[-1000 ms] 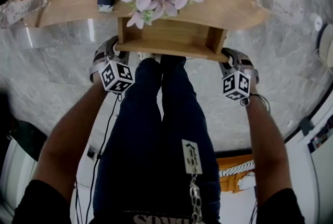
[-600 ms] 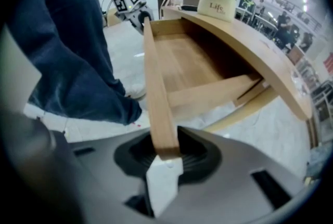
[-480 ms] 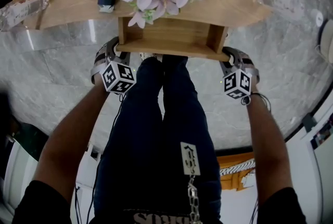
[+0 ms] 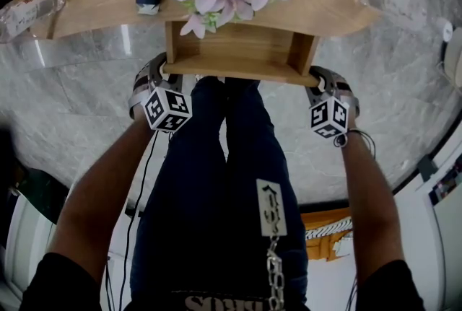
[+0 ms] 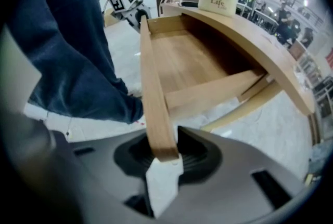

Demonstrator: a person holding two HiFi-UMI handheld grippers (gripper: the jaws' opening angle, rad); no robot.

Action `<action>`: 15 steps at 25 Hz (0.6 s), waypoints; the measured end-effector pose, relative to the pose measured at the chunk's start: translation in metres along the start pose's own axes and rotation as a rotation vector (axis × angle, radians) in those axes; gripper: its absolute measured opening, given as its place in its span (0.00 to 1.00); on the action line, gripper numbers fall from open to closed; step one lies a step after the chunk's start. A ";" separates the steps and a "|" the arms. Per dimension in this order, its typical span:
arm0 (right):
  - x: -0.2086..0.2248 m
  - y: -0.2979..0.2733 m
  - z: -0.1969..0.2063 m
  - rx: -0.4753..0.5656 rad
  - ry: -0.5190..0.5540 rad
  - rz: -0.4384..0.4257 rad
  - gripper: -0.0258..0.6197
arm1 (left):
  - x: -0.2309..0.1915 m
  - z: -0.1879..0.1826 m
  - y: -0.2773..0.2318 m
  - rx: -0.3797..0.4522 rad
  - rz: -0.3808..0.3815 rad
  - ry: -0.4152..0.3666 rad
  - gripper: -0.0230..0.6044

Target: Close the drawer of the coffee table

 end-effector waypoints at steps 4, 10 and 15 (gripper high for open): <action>-0.007 0.001 0.001 0.005 0.005 -0.019 0.22 | 0.003 0.005 0.003 -0.005 0.013 -0.010 0.30; -0.009 0.001 0.003 0.003 -0.013 -0.034 0.22 | 0.006 0.006 0.003 -0.020 0.026 0.017 0.30; -0.007 0.002 0.001 -0.008 -0.045 -0.034 0.23 | 0.003 0.003 0.004 -0.044 0.048 0.036 0.30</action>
Point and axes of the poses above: the fingertips, and each gripper's own axes: y backward along the fingers, x to its right, z out of its underside, the point moved 8 cm from there along y, backward along the fingers, and after that the axes turned 6 degrees about y, right-handed, at the moved point
